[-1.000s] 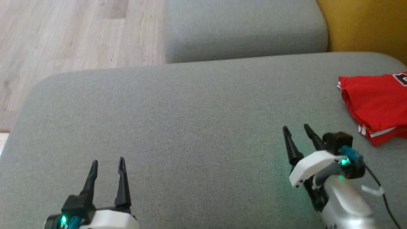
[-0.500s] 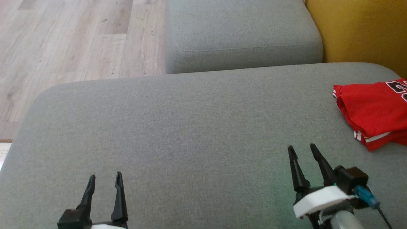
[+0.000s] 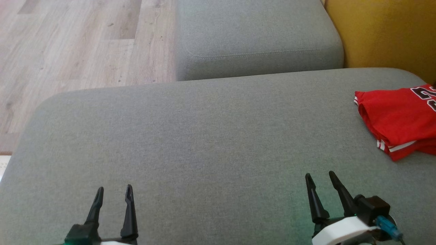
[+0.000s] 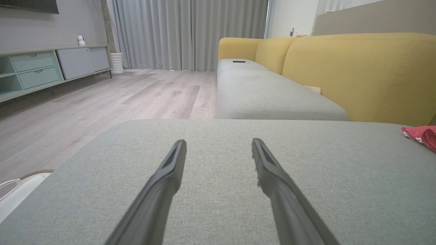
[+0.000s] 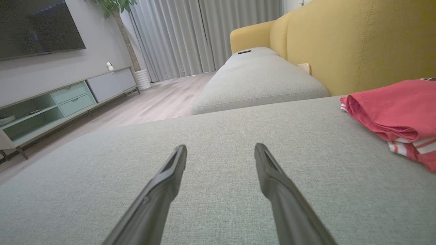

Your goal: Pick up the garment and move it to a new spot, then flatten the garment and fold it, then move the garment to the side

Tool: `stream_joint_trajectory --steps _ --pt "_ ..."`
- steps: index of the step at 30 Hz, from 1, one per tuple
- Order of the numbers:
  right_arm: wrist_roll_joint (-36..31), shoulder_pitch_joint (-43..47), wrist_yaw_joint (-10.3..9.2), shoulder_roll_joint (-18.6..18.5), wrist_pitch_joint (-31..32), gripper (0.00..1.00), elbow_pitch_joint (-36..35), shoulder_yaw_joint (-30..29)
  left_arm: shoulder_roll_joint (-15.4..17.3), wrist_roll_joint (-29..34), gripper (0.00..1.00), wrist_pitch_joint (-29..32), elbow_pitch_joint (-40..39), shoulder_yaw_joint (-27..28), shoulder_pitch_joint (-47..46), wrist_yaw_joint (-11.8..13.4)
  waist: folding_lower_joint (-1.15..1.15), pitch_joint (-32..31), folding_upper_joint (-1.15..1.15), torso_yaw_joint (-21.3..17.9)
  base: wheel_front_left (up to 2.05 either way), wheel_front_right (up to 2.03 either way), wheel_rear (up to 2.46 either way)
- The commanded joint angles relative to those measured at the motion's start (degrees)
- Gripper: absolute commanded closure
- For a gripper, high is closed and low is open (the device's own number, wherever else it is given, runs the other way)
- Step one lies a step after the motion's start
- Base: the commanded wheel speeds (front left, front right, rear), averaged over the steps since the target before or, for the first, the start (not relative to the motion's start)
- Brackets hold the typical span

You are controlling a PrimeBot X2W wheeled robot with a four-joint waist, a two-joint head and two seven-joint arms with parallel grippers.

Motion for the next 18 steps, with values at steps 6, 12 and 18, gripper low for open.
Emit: stream_joint_trajectory --steps 6,12,18 --pt "0.0 -2.7 0.20 0.0 -0.8 0.00 -1.7 1.4 -0.3 0.6 0.00 -0.7 -1.3 1.4 -2.4 -0.3 0.00 0.1 0.00 -0.5 0.00 0.00 0.00" --pt "0.3 -2.7 0.20 0.0 -0.8 0.00 -1.7 1.5 -0.3 0.5 0.00 -0.7 -0.5 0.9 -2.6 -0.4 0.00 0.0 0.00 -0.7 0.00 0.00 0.00" --pt "0.7 0.7 -0.01 0.0 0.2 1.00 1.7 0.1 0.0 -0.8 1.00 0.2 3.4 -1.2 0.5 -0.5 0.00 0.1 0.00 -0.7 0.00 0.00 0.00"
